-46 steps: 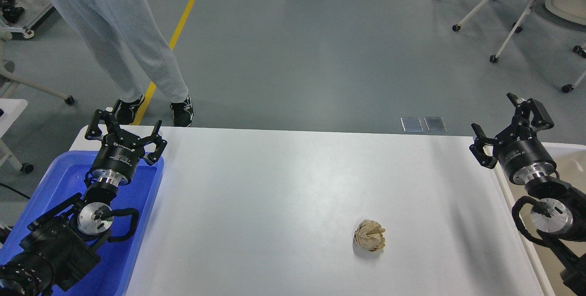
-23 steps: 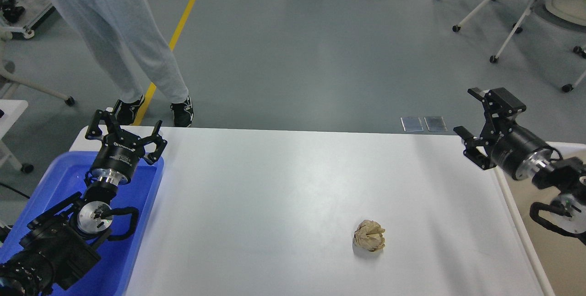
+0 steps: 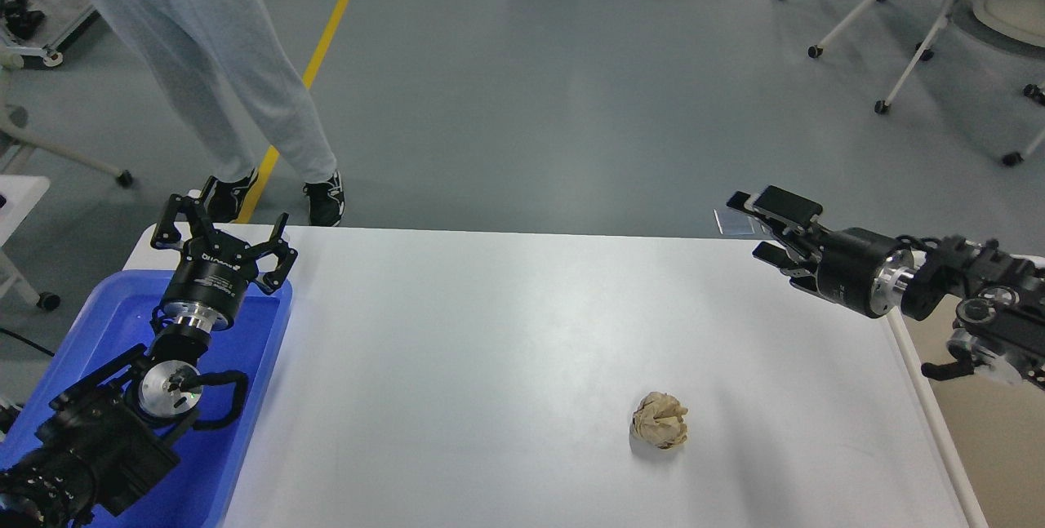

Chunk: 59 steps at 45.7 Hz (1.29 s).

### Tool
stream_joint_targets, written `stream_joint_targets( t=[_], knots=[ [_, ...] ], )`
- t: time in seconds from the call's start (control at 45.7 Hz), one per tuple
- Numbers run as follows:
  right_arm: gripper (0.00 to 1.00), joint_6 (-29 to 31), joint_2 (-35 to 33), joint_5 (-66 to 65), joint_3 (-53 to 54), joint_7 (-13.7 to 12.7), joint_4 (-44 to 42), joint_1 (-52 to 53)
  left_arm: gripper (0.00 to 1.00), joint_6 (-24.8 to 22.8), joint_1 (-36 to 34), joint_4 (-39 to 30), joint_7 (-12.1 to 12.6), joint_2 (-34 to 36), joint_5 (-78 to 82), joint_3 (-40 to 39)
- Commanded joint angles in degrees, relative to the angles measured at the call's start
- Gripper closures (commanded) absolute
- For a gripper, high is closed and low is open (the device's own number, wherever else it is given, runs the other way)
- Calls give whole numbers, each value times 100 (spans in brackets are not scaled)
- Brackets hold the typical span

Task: Tidy desktop
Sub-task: 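Raise the right gripper and swing it over the crumpled paper ball, then lower the right gripper onto the paper ball and close on it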

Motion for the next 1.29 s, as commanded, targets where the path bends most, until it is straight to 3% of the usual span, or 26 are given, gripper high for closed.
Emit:
stream_joint_targets(
  t=[0.0,0.197,0.612,0.722,0.831,0.962,1.268],
  knots=[
    [0,26,112,-628,-2270,-3,149,1941,0,1,0,0,0,0,0,0],
    [0,-53,851,-785,-3070,-3,35,2417,0,1,0,0,0,0,0,0],
    [0,-774,1914,-2807,-4406,67,17,2874,0,1,0,0,0,0,0,0],
    [0,-818,2064,-3027,-4539,67,-18,2673,0,1,0,0,0,0,0,0],
    [0,-1239,2169,-3229,-4468,76,-97,1891,0,1,0,0,0,0,0,0],
    [0,-1723,2722,-3922,-4486,93,-948,1249,0,1,0,0,0,0,0,0],
    [1,-2285,2855,-4582,-4591,251,-1328,1011,0,1,0,0,0,0,0,0]
  ],
)
